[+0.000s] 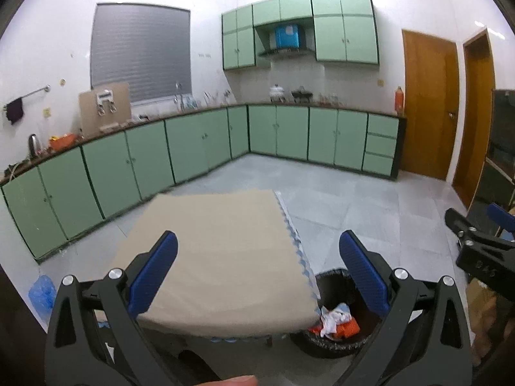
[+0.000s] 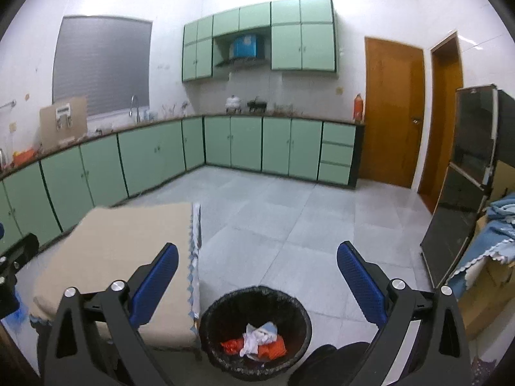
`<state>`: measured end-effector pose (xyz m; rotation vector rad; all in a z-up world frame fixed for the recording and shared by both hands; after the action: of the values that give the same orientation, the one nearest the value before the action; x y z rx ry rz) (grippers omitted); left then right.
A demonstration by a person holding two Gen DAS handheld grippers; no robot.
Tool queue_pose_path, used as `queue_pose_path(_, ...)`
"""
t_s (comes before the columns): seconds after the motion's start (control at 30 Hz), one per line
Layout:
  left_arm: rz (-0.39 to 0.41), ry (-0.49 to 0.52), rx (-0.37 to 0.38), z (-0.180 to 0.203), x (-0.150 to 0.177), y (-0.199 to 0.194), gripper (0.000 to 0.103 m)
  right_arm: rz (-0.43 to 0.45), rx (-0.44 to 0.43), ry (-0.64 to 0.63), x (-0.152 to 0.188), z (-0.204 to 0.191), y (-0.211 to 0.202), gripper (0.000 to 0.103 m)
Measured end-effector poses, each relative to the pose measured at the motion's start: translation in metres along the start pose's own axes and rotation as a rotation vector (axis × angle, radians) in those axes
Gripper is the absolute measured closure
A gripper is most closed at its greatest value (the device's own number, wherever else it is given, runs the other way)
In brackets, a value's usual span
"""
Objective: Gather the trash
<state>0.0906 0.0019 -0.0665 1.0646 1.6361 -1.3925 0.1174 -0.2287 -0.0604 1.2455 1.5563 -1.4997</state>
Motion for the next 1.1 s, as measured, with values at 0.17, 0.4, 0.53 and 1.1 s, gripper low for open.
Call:
queue_pose_path(0.17, 0.049, -0.035, -0.032, -0.011, -0.008, -0.033, 0.006, 0.084, -0.012, 0.024, -0.014, 0.001, -0.038, 0.006)
queue_pose_path(0.4, 0.112, -0.063, -0.114, -0.029, -0.016, -0.068, 0.006, 0.137, 0.06, 0.042, -0.02, 0.002, -0.053, 0.006)
queue_pose_path(0.53, 0.119, -0.073, -0.116, -0.028, -0.015, -0.071, 0.005, 0.082, 0.083, 0.073, -0.019, 0.004, -0.04, 0.006)
queue_pose_path(1.1, 0.069, -0.074, -0.094, -0.019, 0.0, -0.04, 0.006, 0.144, 0.124, 0.076, -0.01, -0.004, -0.04, 0.006)
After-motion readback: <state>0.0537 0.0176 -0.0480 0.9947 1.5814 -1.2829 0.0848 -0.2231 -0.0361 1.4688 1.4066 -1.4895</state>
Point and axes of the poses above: each gripper's, at about its wrist camera, not at the fingertips, and y roughly the way its jaws point, z to its right, x to its underside, the point moved 3 cm from there along y, roughly the way its jaws point, and after that the axes turned 7 degrees about y, right-handed, at the moved point
